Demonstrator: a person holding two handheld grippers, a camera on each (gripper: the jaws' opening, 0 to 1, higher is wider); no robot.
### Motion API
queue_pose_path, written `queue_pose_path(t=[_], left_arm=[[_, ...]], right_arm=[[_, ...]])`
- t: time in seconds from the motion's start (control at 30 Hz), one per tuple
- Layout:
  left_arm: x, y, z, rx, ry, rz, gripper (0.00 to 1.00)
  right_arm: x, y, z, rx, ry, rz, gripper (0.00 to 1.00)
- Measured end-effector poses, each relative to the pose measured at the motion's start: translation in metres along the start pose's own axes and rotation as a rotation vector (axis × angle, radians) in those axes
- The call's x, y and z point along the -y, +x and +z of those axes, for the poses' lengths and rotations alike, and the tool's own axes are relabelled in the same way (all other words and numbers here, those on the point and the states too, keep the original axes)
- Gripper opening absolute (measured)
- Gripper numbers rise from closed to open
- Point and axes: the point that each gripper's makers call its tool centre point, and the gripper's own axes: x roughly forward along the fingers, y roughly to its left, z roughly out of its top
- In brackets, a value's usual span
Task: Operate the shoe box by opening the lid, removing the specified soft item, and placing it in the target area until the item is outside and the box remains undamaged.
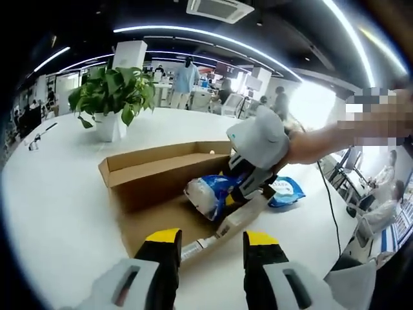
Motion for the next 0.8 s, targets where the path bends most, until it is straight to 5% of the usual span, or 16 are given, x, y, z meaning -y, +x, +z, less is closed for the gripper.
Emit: queue_pose_path(t=[0.8], left_arm=[[0.032, -0.019, 0.005, 0.024, 0.033, -0.019, 0.38]], right_arm=[[0.003, -0.075, 0.020, 0.123, -0.001, -0.111, 0.24]])
